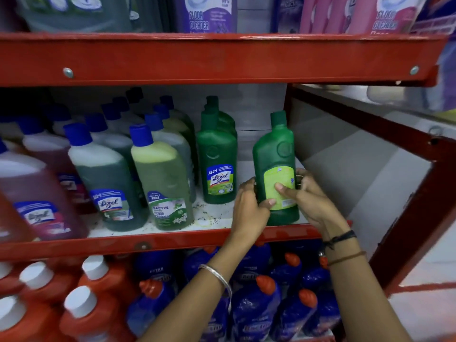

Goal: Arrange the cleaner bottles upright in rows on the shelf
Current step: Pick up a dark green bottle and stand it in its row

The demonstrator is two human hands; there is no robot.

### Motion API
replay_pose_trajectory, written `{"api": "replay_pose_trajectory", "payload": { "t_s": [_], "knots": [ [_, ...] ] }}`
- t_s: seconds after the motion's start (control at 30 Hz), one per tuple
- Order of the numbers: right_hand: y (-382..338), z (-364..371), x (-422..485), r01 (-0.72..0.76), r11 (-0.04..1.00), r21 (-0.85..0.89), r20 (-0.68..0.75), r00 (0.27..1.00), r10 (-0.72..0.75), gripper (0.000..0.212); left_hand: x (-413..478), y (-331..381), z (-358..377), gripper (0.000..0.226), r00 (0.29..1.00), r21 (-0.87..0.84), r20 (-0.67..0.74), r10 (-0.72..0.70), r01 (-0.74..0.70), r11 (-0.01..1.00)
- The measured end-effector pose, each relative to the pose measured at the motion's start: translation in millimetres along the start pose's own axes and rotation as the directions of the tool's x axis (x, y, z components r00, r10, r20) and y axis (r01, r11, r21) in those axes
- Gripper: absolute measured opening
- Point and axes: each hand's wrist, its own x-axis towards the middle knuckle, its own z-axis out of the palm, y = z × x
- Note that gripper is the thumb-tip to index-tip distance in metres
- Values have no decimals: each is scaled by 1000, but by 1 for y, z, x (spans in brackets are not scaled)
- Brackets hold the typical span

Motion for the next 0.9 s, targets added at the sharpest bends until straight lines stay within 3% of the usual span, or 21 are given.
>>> {"api": "replay_pose_trajectory", "payload": {
  "t_s": [0.17, 0.33, 0.47, 0.6, 0.7, 0.8, 0.9],
  "knots": [
    [-5, 47, -16, 113, 994, -1, 146, 983, -112, 52, -18, -6, -48, 56, 994, 77, -104, 35, -28, 997],
    [10, 88, -21, 162, 987, -24, 197, 968, -154, 55, -23, -14, -85, 64, 985, 166, -171, 15, 14, 986],
    [21, 97, -22, 193, 979, -64, 82, 979, -187, 53, -26, -20, -84, 64, 995, 226, -102, -14, 37, 973],
    [27, 99, -24, 247, 930, -273, -96, 955, -282, 54, -29, -23, -83, 58, 992, 241, -122, -3, 33, 970],
    [29, 97, -32, 258, 914, -313, -78, 952, -296, 51, -31, -21, -83, 47, 983, 239, -183, 28, 17, 971],
    [23, 100, -40, 300, 895, -329, -25, 945, -325, 32, -36, -17, -82, 45, 979, 260, -201, 40, 14, 966],
    [14, 106, -40, 320, 862, -392, 21, 940, -339, 33, -48, -20, -79, 34, 979, 208, -158, 132, -97, 973]
  ]
}}
